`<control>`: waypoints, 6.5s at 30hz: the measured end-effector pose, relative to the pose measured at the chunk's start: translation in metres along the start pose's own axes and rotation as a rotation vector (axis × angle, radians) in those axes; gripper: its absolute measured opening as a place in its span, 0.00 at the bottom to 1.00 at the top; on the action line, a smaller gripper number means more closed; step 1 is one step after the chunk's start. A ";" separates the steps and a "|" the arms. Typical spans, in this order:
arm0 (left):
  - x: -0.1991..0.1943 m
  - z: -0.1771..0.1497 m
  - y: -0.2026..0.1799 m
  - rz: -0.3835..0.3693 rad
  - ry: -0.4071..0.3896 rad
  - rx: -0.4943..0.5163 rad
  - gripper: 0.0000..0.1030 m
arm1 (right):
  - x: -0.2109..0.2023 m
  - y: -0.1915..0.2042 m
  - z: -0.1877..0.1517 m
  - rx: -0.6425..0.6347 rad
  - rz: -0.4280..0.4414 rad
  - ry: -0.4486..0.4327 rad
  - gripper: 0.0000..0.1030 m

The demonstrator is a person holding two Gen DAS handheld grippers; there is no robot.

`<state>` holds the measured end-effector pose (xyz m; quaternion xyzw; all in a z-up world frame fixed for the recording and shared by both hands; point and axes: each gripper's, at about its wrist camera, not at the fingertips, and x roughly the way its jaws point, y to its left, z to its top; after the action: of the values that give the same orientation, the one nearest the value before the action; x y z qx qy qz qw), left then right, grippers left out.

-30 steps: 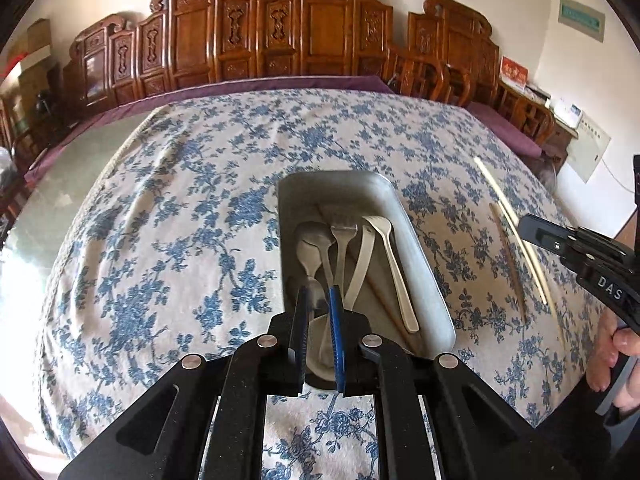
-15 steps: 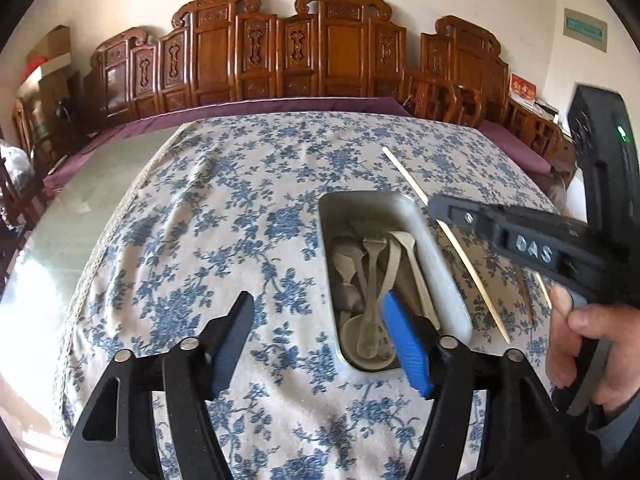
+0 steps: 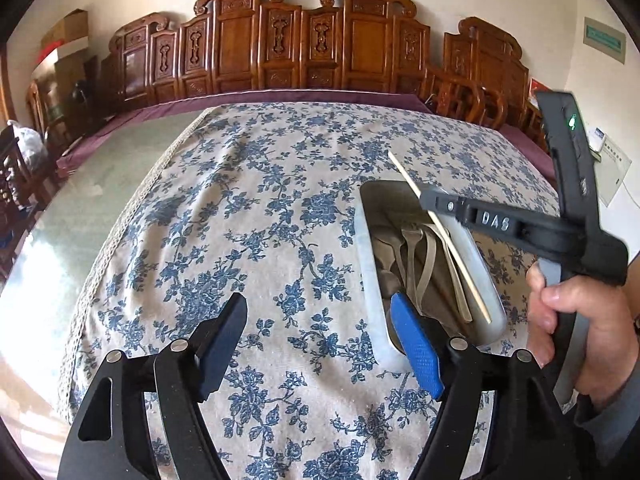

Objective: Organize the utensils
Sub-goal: 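Carry the bamboo chopstick over the tray with the right tool, then lower the chopstick into the tray and open the right tool, then grasp a bamboo chopstick with the right tool while the left tool grasps another chopstick, then lower the chopstick into the tray with the left tool and open it, then carry the chopstick over the tray with the right tool and lower it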

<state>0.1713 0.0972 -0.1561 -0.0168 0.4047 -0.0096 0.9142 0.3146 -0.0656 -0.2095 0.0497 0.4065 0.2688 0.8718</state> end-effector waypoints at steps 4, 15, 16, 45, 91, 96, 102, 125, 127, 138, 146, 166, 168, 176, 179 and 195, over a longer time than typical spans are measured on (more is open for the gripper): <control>0.000 0.001 -0.001 0.006 0.000 -0.001 0.69 | 0.006 -0.001 -0.007 -0.016 -0.016 0.020 0.08; -0.008 0.007 -0.017 -0.019 -0.020 0.018 0.69 | -0.042 -0.011 -0.012 -0.084 -0.018 -0.032 0.09; -0.009 0.008 -0.020 -0.025 -0.024 0.023 0.69 | -0.050 -0.013 -0.013 -0.098 -0.028 -0.039 0.09; 0.021 0.017 -0.146 -0.123 0.002 0.187 0.79 | -0.107 -0.217 -0.075 0.072 -0.359 0.020 0.26; 0.137 0.008 -0.312 -0.235 0.171 0.407 0.44 | -0.126 -0.270 -0.073 0.201 -0.344 -0.005 0.06; 0.142 0.002 -0.316 -0.238 0.183 0.418 0.29 | -0.126 -0.269 -0.072 0.201 -0.341 -0.005 0.06; 0.142 0.003 -0.309 -0.243 0.189 0.405 0.04 | -0.123 -0.267 -0.072 0.196 -0.336 0.001 0.06; 0.065 0.023 -0.230 -0.169 0.082 0.306 0.04 | -0.116 -0.211 -0.067 0.073 -0.276 -0.015 0.06; 0.058 0.026 -0.220 -0.157 0.068 0.292 0.04 | -0.113 -0.202 -0.066 0.048 -0.268 -0.012 0.06; 0.041 0.028 -0.164 -0.099 0.035 0.220 0.04 | -0.106 -0.158 -0.065 -0.043 -0.221 -0.012 0.06; 0.055 0.030 -0.124 -0.069 0.047 0.169 0.04 | -0.105 -0.124 -0.061 -0.103 -0.159 -0.029 0.06; 0.088 0.018 -0.081 -0.098 0.104 0.115 0.04 | -0.100 -0.090 -0.062 -0.155 -0.096 -0.028 0.06; 0.090 0.017 -0.080 -0.100 0.109 0.116 0.04 | -0.100 -0.091 -0.062 -0.153 -0.098 -0.026 0.06; 0.095 0.019 -0.078 -0.099 0.115 0.114 0.04 | -0.101 -0.091 -0.061 -0.142 -0.104 -0.032 0.06; 0.095 0.020 -0.078 -0.099 0.115 0.110 0.04 | -0.103 -0.089 -0.060 -0.132 -0.103 -0.040 0.06; 0.032 0.027 -0.058 -0.068 0.047 0.107 0.28 | -0.116 -0.040 -0.052 -0.131 -0.094 -0.069 0.06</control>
<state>0.2126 0.0390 -0.1593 0.0186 0.4240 -0.0629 0.9033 0.2324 -0.1651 -0.1769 -0.0174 0.3596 0.2520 0.8983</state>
